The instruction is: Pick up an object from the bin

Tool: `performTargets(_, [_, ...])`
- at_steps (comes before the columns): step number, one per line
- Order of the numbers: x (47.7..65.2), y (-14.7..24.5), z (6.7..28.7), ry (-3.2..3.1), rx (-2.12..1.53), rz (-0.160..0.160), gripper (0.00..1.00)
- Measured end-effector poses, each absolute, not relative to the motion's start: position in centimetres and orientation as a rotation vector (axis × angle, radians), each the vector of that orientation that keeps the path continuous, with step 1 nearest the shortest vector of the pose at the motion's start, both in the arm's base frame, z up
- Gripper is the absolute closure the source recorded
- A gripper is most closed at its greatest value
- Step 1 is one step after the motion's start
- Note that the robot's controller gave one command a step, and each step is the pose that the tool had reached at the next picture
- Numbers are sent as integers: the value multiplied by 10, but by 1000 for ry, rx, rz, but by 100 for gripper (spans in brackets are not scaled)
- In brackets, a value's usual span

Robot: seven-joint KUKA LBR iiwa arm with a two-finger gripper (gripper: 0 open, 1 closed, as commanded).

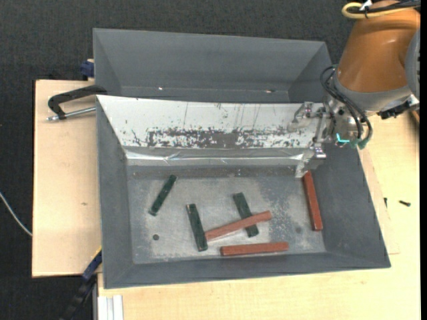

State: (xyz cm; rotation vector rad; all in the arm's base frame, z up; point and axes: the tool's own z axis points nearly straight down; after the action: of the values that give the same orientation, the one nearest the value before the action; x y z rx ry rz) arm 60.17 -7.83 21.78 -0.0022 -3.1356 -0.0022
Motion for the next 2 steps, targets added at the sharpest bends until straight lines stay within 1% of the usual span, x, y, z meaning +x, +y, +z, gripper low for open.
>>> performTargets(1, [603,-78,223,-3144,0,0,0])
performTargets(2, [572,0,159,-3136,-123,-4,0])
